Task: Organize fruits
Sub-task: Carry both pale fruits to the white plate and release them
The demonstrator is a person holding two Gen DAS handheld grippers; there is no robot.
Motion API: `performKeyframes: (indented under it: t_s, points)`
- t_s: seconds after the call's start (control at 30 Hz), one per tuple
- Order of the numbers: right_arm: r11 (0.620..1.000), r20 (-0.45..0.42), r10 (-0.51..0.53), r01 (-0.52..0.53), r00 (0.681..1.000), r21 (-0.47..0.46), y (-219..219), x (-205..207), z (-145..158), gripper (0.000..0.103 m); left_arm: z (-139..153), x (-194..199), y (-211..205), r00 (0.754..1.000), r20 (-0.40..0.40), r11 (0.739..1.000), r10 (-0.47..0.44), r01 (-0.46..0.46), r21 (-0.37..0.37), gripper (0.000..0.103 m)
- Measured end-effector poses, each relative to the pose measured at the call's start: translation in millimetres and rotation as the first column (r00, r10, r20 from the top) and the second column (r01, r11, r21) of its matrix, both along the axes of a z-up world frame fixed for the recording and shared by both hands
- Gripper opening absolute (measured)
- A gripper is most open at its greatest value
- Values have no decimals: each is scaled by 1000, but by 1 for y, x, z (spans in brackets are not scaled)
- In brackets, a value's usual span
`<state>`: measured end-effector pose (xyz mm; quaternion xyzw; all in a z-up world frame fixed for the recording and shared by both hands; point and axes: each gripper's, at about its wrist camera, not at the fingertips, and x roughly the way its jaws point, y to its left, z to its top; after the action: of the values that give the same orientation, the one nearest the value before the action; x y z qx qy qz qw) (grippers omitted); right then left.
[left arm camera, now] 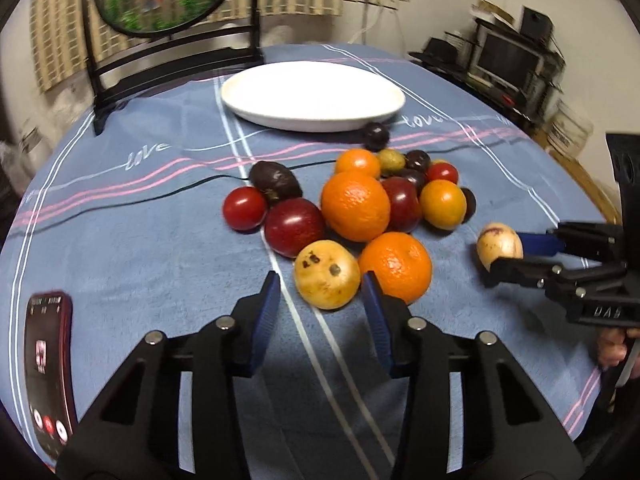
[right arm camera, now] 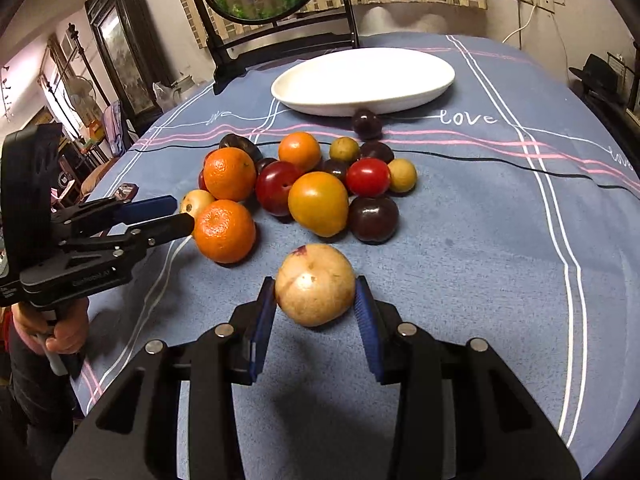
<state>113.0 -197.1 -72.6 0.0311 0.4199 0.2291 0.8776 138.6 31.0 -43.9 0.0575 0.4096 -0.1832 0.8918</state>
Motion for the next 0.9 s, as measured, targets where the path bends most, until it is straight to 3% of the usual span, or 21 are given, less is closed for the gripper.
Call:
performKeyframes:
  t_s: [0.27,0.9]
  points:
    - [1000,-9,-5,5,1000,24,-6,0,-4,40,-5,10,-9,996,17,995,-82,81,60,38]
    - [999,21,-6,5,1000,46,-21,-12,5,40,-9,8,-18,999,1,994,-34,33,103,38]
